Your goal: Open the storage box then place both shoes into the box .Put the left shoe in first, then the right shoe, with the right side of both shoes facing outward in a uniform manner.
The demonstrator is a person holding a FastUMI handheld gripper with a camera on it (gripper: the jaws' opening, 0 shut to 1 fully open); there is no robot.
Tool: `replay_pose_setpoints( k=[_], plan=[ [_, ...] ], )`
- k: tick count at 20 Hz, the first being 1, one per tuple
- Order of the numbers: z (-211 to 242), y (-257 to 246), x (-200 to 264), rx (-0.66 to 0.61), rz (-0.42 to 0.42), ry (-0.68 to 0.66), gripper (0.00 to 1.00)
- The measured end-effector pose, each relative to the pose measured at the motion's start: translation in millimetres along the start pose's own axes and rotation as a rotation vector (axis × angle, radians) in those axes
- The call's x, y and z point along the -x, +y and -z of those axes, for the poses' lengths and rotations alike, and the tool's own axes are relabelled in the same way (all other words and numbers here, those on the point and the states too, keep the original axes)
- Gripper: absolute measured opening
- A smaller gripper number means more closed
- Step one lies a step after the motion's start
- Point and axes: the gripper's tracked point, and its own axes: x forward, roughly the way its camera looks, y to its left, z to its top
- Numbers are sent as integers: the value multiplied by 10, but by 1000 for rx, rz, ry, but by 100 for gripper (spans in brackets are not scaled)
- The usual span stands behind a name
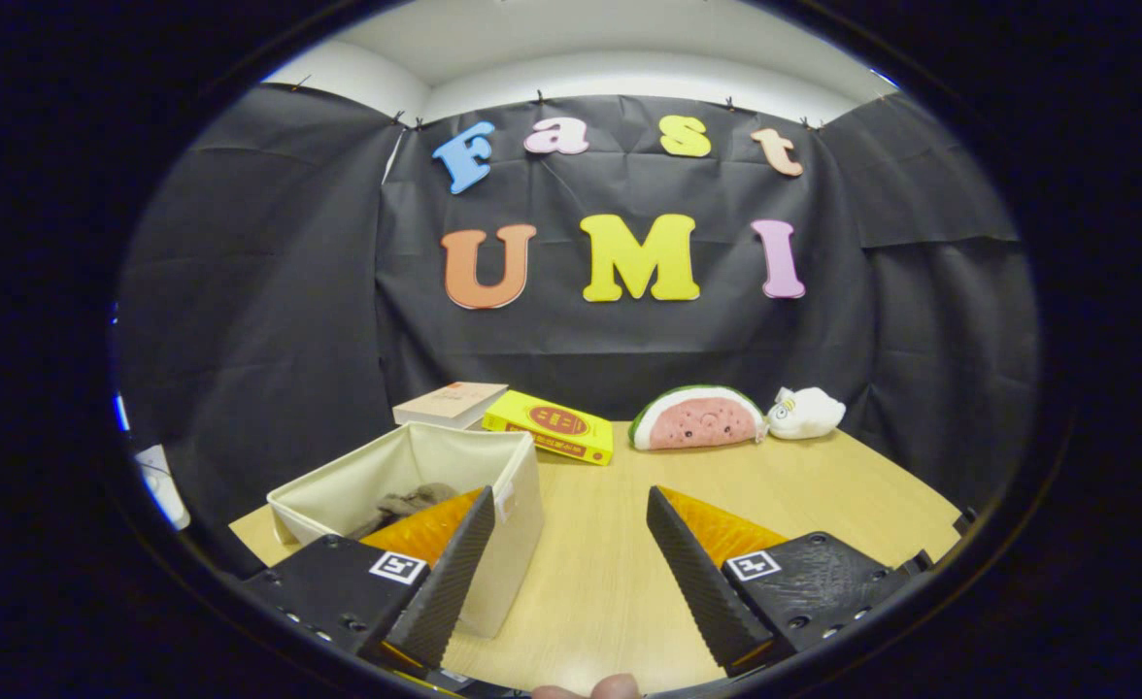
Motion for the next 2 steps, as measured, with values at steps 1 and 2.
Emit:
replay_pose_setpoints(
  k=[1,2],
  plan=[
    [-16,-2,-8,5,6,-4,96],
    [-37,0,-12,3,9,-9,96]
  ],
)
